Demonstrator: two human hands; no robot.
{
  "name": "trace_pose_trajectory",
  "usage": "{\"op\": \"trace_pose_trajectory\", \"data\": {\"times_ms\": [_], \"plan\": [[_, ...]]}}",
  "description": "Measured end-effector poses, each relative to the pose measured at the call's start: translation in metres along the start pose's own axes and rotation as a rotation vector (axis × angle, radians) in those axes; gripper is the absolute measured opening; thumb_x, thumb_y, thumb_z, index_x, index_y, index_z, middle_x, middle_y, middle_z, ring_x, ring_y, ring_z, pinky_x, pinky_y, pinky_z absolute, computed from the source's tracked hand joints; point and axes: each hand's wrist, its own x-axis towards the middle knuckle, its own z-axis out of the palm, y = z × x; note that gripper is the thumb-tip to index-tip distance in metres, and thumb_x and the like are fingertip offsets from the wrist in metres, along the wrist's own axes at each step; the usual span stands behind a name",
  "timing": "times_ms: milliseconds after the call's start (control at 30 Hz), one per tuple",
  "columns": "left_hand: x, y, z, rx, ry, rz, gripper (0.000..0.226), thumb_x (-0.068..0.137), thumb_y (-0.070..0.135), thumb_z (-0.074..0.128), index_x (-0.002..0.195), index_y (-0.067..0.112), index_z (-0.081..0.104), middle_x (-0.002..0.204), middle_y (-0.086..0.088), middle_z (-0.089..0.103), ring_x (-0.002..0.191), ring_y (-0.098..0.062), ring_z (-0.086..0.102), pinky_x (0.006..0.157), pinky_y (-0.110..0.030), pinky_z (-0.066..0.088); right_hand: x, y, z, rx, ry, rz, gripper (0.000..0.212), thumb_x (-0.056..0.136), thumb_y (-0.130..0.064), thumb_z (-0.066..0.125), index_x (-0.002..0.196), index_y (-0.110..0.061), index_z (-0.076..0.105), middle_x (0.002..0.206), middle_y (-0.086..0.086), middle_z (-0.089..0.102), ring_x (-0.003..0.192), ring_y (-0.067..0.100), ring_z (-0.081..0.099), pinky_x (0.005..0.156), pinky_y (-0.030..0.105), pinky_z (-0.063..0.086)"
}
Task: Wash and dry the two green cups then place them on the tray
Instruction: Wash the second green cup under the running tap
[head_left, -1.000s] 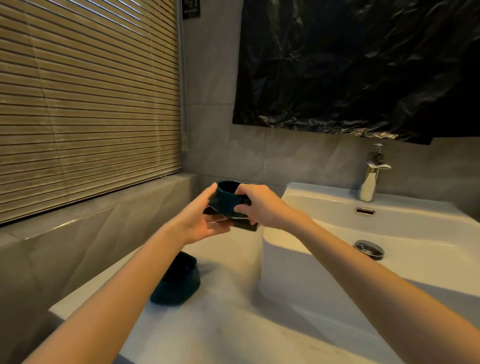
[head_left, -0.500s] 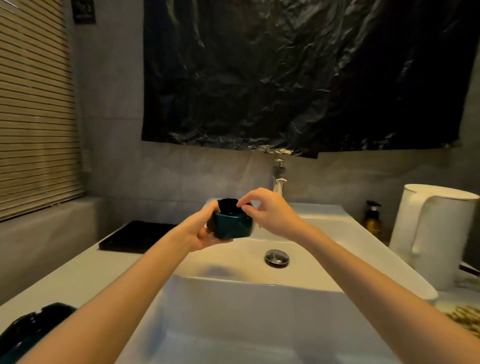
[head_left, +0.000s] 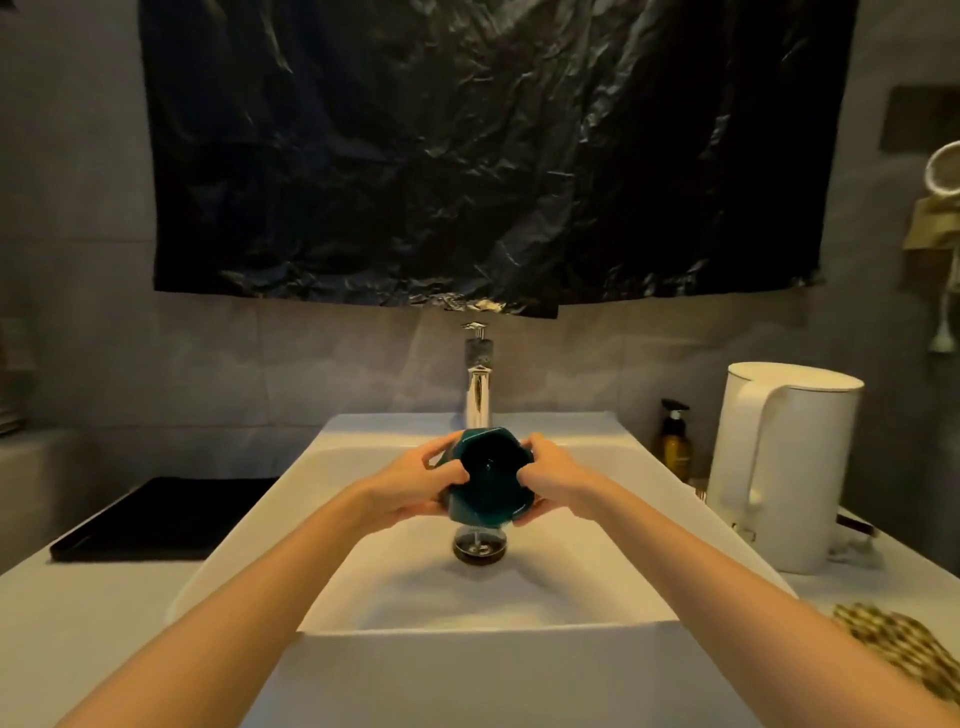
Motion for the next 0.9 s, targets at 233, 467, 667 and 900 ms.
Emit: {"op": "trace_pose_trajectory", "data": {"times_ms": [233, 467, 667, 900], "plan": [[0.029, -0.005, 0.005, 0.333, 0.012, 0.304, 0.074, 0.075, -0.001, 0.067, 0.136, 0.028, 0.038, 0.121, -0.002, 0.055, 0.108, -0.021, 0.058, 0.082, -0.027, 0.056, 0.036, 0.019, 0.002, -0.024, 0.273, -0.202, 0.042, 0.082, 0.016, 0.038, 0.107, -0.017, 0.036, 0.112, 0.013, 0.053, 0.101, 0.032, 0.055, 0.079, 0.050, 0.056], [0.053, -0.008, 0.015, 0.678, 0.087, 0.573, 0.080, 0.070, 0.013, 0.080, 0.134, 0.030, 0.034, 0.120, 0.007, 0.055, 0.105, -0.009, 0.055, 0.088, -0.020, 0.049, 0.041, 0.043, -0.010, -0.130, 0.413, -0.497, 0.057, 0.073, 0.018, 0.045, 0.110, -0.024, 0.034, 0.103, 0.005, 0.052, 0.089, 0.023, 0.055, 0.070, 0.044, 0.054], [0.051, -0.013, 0.013, 0.734, 0.186, 0.596, 0.077, 0.073, 0.011, 0.078, 0.135, 0.028, 0.034, 0.130, 0.002, 0.054, 0.114, -0.016, 0.053, 0.094, -0.028, 0.047, 0.047, 0.046, -0.005, -0.255, 0.431, -0.648, 0.055, 0.086, 0.004, 0.056, 0.120, -0.032, 0.033, 0.114, 0.001, 0.046, 0.096, 0.018, 0.054, 0.076, 0.037, 0.057], [0.051, -0.018, 0.011, 0.525, 0.067, 0.556, 0.072, 0.071, 0.012, 0.078, 0.128, 0.030, 0.039, 0.114, 0.006, 0.057, 0.105, -0.016, 0.059, 0.083, -0.023, 0.054, 0.044, 0.044, -0.009, -0.206, 0.379, -0.531, 0.047, 0.087, 0.010, 0.045, 0.115, -0.025, 0.032, 0.105, 0.006, 0.055, 0.089, 0.025, 0.059, 0.069, 0.044, 0.057]]}}
